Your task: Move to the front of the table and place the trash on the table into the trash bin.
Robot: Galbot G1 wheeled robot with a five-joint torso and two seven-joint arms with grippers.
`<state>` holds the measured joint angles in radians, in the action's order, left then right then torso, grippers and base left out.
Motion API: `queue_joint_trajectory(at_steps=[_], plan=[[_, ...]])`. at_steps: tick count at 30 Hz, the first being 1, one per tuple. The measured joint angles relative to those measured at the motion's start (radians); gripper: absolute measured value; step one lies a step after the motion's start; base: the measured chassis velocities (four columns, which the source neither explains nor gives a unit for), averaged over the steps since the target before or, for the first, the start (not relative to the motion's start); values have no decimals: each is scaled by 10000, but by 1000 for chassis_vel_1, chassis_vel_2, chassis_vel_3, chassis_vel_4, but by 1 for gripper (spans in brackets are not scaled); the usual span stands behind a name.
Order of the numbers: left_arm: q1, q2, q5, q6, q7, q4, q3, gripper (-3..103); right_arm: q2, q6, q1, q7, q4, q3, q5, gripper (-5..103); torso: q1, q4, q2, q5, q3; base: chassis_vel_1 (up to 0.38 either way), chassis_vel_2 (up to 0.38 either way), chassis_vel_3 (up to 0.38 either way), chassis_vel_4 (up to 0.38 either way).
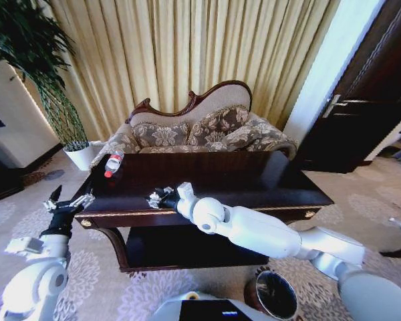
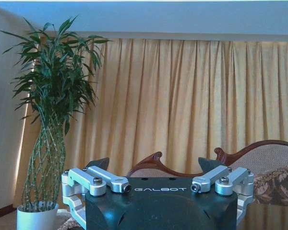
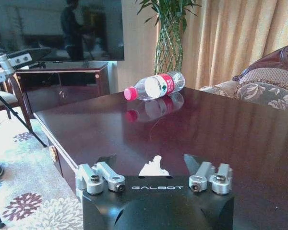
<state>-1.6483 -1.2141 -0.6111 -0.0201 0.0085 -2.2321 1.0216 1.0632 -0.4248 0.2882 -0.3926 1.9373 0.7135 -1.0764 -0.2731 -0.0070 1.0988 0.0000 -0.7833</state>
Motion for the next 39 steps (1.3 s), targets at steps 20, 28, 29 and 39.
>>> queue_joint_trajectory(at_steps=[20,28,29,39], plan=[[90,82,-64,5,8,98,5,100,-122,64,79,229,-129,235,761,55,0,0,0,0,0,0,0,0,0],[122,95,-82,64,17,177,9,100,6,123,19,198,-234,247,760,28,0,1,0,0,0,0,0,0,0],[153,92,-85,81,20,231,10,100,5,133,-7,188,-246,252,748,18,0,0,0,0,0,0,0,0,0],[211,116,-176,102,58,340,24,100,91,263,-56,-151,-279,71,652,0,0,1,0,0,0,0,0,0,0]])
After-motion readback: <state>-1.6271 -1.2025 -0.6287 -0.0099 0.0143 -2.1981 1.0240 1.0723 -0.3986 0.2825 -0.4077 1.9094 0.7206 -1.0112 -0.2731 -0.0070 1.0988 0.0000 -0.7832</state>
